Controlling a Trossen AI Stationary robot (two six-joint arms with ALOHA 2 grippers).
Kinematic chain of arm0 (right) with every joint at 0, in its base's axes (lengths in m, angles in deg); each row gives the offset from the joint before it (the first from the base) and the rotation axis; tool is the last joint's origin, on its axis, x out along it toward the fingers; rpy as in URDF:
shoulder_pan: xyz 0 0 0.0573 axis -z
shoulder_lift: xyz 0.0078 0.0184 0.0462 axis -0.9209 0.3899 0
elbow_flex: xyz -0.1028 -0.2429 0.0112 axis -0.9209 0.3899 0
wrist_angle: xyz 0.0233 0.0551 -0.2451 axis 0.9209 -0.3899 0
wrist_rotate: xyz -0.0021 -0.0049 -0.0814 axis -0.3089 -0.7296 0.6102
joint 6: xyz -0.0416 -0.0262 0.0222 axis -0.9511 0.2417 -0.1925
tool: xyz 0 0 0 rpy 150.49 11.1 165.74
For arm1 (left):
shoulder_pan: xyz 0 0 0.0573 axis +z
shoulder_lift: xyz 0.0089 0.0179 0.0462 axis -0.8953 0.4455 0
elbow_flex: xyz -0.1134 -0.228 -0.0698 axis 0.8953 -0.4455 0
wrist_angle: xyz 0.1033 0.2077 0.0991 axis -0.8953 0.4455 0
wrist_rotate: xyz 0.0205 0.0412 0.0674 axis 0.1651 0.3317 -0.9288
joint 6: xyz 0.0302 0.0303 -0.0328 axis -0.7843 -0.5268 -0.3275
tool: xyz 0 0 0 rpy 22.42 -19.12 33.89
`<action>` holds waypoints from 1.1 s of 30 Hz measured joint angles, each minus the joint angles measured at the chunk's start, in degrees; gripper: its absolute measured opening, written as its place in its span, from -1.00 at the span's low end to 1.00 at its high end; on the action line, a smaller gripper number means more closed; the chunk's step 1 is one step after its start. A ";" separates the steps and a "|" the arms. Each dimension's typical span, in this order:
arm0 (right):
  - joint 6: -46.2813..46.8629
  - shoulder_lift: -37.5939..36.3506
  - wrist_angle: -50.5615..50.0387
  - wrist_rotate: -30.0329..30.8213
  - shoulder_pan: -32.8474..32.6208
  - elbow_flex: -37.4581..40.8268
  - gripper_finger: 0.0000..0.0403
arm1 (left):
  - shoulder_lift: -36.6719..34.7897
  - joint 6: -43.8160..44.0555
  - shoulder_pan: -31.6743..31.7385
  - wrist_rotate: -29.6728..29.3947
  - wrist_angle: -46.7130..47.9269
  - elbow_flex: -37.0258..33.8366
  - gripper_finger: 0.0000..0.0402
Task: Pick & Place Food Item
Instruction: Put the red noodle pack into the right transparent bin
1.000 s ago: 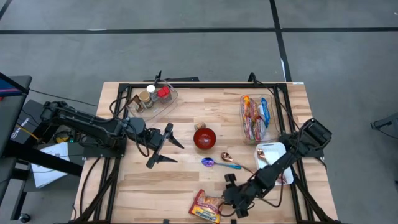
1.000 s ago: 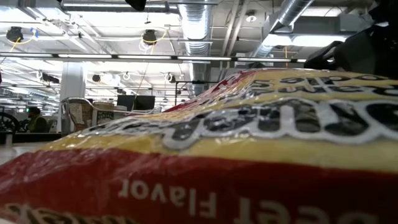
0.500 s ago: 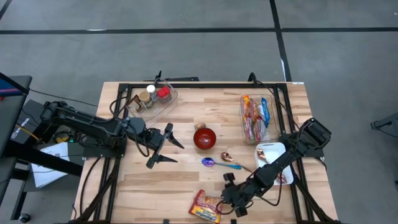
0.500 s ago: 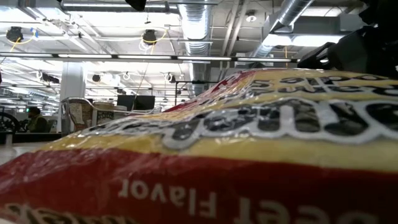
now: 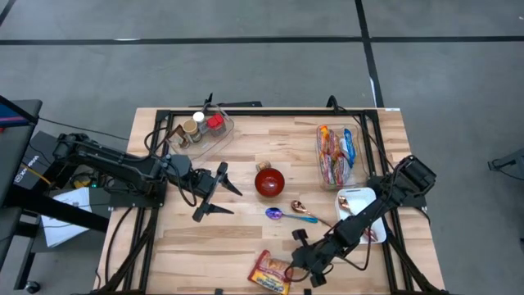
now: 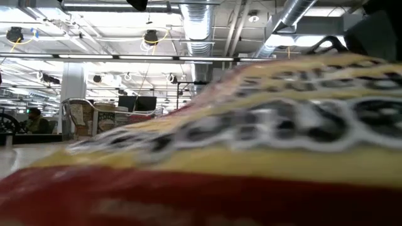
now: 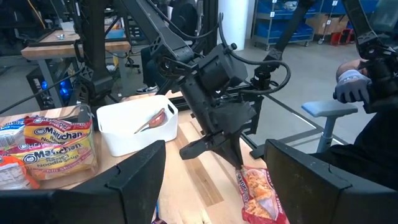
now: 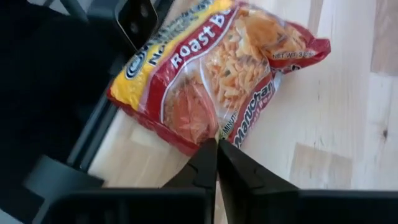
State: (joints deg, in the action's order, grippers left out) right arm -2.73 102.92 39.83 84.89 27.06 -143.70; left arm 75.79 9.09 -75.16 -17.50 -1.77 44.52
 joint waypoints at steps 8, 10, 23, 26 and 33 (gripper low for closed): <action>-3.10 -2.16 1.55 4.07 -0.70 0.00 -1.00 | 0.00 0.00 0.00 0.00 0.09 0.00 0.33; -4.19 -3.59 0.72 6.96 -1.38 0.00 -1.00 | 0.00 0.00 0.00 -0.02 0.21 0.00 0.33; -2.12 -19.93 -13.21 28.69 -5.66 -0.02 -1.00 | 0.00 -1.09 0.00 -0.02 0.26 0.00 0.33; 0.09 -24.22 -19.32 35.06 -6.88 -0.02 -1.00 | 0.00 -1.03 0.00 -0.02 0.26 0.00 0.33; 4.85 -32.61 -30.97 48.72 -10.92 -0.02 -1.00 | 0.00 -0.93 0.00 -0.02 0.27 0.00 0.33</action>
State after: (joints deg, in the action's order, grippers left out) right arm 2.12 70.31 8.86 133.60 16.15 -143.73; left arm 75.79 8.15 -75.16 -17.52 -1.50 44.52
